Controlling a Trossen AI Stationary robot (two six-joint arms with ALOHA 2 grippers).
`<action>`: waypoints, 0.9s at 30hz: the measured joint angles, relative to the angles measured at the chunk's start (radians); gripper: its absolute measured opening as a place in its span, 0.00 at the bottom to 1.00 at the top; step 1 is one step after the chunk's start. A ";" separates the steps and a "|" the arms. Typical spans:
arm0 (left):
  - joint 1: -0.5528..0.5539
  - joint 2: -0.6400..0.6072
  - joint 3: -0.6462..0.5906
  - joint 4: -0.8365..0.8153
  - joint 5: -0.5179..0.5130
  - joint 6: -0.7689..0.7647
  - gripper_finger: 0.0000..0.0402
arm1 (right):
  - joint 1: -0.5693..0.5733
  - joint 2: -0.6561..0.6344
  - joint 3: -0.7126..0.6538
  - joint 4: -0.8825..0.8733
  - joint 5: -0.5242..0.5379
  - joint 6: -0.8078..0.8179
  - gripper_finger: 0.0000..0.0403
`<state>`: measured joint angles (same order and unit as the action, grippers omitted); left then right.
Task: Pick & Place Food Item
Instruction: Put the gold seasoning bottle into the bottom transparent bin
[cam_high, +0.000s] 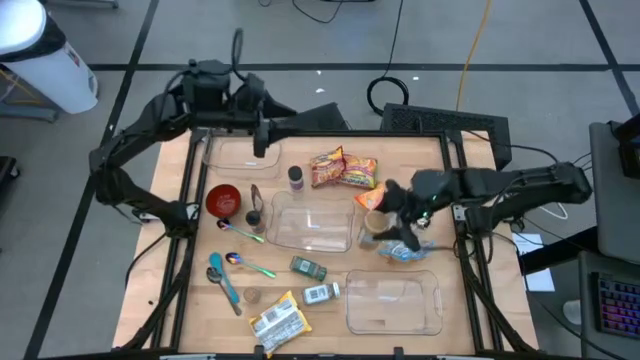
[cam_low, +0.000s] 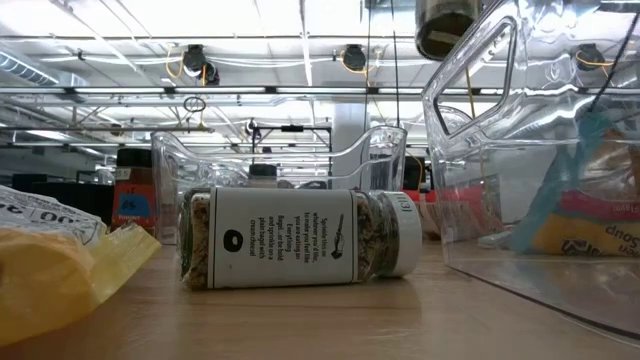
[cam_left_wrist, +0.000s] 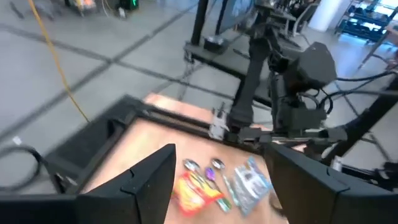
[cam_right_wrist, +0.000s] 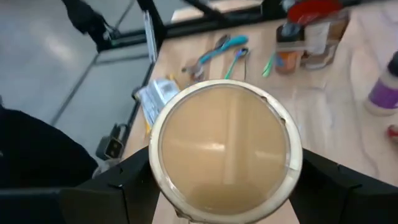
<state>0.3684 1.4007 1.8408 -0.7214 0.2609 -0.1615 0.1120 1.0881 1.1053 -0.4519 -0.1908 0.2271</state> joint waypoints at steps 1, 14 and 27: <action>-0.014 0.006 -0.001 -0.002 0.000 -0.019 0.62 | 0.024 0.014 0.000 -0.001 0.018 0.000 0.67; -0.380 0.054 -0.001 0.027 -0.210 -0.178 0.58 | 0.323 0.112 0.000 0.024 0.296 0.042 0.67; -0.552 0.187 -0.001 0.198 -0.562 -0.212 0.55 | 0.320 0.010 0.001 -0.003 0.266 -0.146 0.67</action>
<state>-0.1834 1.5878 1.8400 -0.5232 -0.3006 -0.3739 0.4322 1.0980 1.1061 -0.4550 0.0756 0.0811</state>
